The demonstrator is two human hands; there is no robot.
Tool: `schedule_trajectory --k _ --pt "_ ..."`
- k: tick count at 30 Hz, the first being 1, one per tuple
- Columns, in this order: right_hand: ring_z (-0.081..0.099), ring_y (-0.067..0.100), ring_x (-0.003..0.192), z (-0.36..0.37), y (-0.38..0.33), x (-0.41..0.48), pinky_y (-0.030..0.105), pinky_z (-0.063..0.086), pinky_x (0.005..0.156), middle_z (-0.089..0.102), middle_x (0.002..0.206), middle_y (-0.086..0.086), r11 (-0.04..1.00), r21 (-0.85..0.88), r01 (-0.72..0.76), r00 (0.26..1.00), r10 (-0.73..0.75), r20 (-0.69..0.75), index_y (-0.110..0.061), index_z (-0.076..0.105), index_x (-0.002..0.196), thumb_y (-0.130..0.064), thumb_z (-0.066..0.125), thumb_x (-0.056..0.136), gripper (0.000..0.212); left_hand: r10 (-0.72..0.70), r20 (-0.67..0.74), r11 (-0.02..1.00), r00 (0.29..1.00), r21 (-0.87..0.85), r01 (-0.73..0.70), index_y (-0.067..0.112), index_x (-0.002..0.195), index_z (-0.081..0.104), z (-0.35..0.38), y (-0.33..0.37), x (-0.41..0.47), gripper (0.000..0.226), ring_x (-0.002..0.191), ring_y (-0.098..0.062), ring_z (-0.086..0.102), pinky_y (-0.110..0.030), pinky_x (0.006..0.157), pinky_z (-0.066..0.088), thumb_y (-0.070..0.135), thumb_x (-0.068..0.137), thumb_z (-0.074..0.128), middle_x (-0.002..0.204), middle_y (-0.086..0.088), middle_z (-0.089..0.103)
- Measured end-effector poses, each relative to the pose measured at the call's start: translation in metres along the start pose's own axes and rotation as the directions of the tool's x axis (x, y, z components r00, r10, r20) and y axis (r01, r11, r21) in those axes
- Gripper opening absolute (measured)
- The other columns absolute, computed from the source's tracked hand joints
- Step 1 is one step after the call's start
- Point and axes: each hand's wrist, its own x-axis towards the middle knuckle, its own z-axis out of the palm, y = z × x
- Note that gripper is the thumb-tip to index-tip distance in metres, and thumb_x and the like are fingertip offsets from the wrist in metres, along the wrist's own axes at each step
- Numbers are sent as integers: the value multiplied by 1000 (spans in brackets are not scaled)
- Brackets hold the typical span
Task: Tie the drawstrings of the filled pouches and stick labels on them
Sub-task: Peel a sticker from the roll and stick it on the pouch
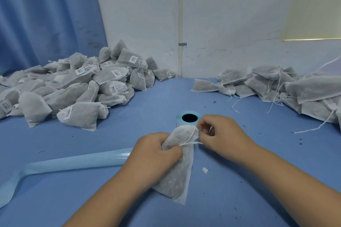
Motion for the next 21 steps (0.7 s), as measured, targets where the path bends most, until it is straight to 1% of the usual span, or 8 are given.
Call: schedule_trajectory --k 2,4,9,12,15,19,21 --pt "53 -6 65 -2 -1 0 12 39 56 62 73 -11 1000 -24 -5 1000 5 18 -33 58 80 -17 62 80 16 9 -20 1000 1000 19 -8 8 63 41 0 1 0 28 52 -10 31 -19 46 25 17 80 60 56 7 35" --pt "54 -5 63 -3 -2 1 11 40 55 63 72 -12 1000 -27 5 1000 -4 31 -32 57 79 -20 62 81 14 20 -26 1000 999 24 -19 8 62 40 1 0 0 28 53 -10 31 -21 47 25 17 80 59 57 7 34" --pt "51 -5 63 -8 -2 3 9 39 58 58 67 -12 998 -55 29 999 -26 44 -25 59 72 -21 65 81 12 44 -15 999 999 31 -44 9 63 38 4 0 -1 28 52 -9 30 -20 46 25 18 80 58 56 8 34" --pt "49 -2 65 -11 0 4 9 37 60 56 72 -10 994 -98 50 997 -44 62 -21 58 70 -20 66 80 13 61 -2 998 998 27 -61 9 64 39 6 1 -1 26 53 -10 31 -21 47 24 19 79 58 55 9 34" --pt "50 1 69 -14 2 6 10 37 61 54 77 -10 991 -118 69 995 -59 82 -19 58 72 -20 66 81 11 64 -1 998 998 24 -64 10 63 39 8 2 0 27 53 -10 30 -21 47 24 19 80 58 54 9 33" --pt "50 0 73 -16 5 6 10 37 63 54 79 -12 976 -181 121 986 -96 140 -19 62 78 -19 64 83 5 35 -7 999 999 23 -35 8 62 41 9 1 1 28 51 -9 31 -20 45 24 18 81 60 55 8 34" --pt "52 -1 73 -17 6 7 9 39 65 57 81 -11 979 -172 114 986 -90 141 -19 64 79 -18 65 83 4 19 3 1000 1000 10 -19 7 63 43 9 0 2 27 52 -9 31 -19 45 25 18 80 60 56 8 35"
